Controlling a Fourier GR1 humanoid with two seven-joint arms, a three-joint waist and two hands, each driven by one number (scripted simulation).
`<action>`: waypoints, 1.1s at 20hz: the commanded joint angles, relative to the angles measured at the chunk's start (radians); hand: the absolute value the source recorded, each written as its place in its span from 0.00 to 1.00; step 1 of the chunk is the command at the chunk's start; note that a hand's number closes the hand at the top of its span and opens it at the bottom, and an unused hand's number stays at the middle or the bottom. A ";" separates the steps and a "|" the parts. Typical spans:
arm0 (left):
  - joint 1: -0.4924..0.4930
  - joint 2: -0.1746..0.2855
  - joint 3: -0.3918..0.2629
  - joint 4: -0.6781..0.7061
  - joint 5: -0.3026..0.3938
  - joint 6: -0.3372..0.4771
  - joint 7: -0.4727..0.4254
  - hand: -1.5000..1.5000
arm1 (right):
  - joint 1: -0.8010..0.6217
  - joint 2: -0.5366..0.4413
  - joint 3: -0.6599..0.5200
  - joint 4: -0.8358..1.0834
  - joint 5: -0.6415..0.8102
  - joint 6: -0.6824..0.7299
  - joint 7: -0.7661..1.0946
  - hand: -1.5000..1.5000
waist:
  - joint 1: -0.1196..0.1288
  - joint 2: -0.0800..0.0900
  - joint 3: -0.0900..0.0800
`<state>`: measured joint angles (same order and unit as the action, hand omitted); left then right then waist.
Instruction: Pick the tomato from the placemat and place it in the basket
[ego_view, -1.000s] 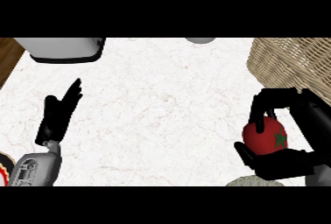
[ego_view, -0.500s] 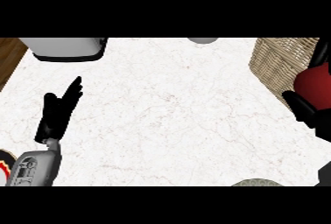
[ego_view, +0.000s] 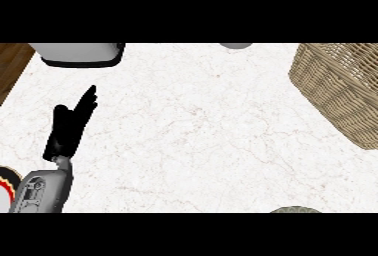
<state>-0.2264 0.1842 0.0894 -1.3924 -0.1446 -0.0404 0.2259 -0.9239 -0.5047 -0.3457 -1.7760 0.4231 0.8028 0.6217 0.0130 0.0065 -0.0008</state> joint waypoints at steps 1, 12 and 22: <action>-0.012 0.004 0.009 0.017 0.008 -0.008 -0.012 0.50 | 0.014 -0.137 0.064 0.146 0.139 -0.016 -0.137 1.00 | 0.010 0.006 0.001; -0.009 -0.038 -0.027 -0.024 -0.023 0.028 0.036 0.50 | 0.044 -0.341 0.057 0.680 0.286 -0.302 -0.682 1.00 | 0.009 0.002 0.002; -0.030 -0.002 0.012 0.045 0.001 -0.010 -0.012 0.50 | -0.032 -0.313 0.124 1.090 0.389 -0.495 -0.960 1.00 | 0.019 0.005 0.001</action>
<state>-0.2497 0.1646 0.0831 -1.3700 -0.1591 -0.0303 0.2237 -0.9251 -0.8236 -0.2470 -0.8321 0.7627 0.3909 -0.2439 0.0269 0.0099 0.0006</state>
